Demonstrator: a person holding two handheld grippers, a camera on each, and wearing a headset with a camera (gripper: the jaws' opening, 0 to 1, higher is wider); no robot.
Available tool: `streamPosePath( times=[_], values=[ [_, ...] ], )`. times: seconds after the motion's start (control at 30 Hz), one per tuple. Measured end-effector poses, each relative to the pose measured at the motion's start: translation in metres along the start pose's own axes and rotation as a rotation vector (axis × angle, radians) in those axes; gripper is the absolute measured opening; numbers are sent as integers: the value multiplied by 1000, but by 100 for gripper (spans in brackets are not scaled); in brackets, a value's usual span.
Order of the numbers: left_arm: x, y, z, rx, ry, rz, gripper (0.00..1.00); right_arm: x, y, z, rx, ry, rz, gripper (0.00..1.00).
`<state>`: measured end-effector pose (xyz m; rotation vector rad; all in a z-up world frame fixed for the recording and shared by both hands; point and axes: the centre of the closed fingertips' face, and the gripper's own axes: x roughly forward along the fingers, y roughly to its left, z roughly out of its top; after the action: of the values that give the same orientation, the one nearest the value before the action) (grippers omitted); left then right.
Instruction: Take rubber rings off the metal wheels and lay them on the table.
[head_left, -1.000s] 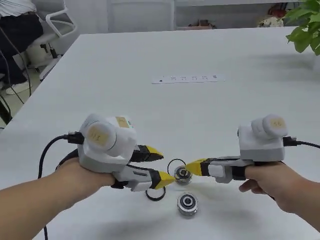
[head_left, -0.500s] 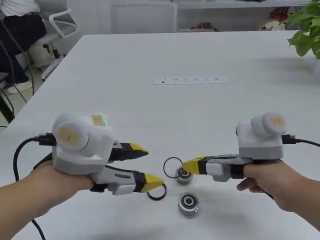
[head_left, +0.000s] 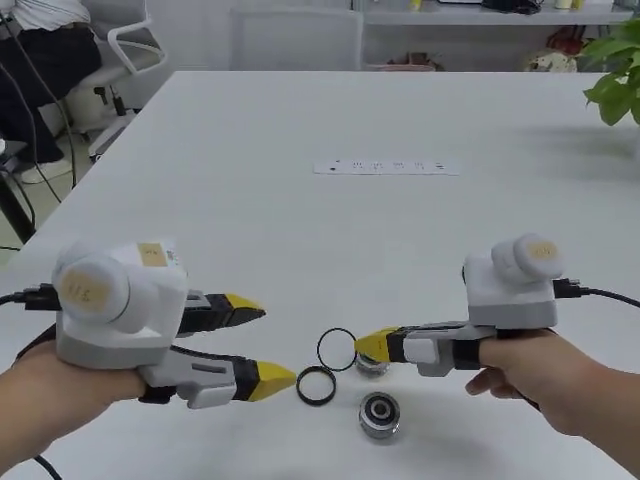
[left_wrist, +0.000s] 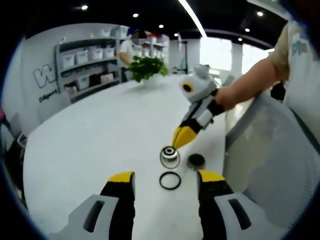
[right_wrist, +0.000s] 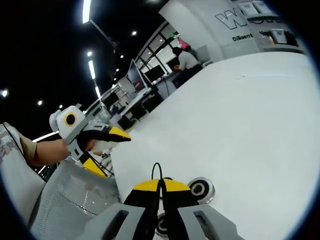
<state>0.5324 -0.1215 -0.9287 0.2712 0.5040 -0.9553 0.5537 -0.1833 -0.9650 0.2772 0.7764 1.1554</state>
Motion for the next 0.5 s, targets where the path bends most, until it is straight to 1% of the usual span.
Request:
streamPosePath(
  times=[0.1, 0.23, 0.5],
  values=[
    [-4, 3, -3, -7, -4, 9, 51, 1, -2, -2, 5, 10, 5, 0],
    [-9, 3, -5, -18, -9, 19, 53, 5, -2, -4, 22, 19, 14, 0],
    [-14, 4, -10, -24, -11, 31, 57, 16, -4, -14, 40, 60, 20, 0]
  ],
)
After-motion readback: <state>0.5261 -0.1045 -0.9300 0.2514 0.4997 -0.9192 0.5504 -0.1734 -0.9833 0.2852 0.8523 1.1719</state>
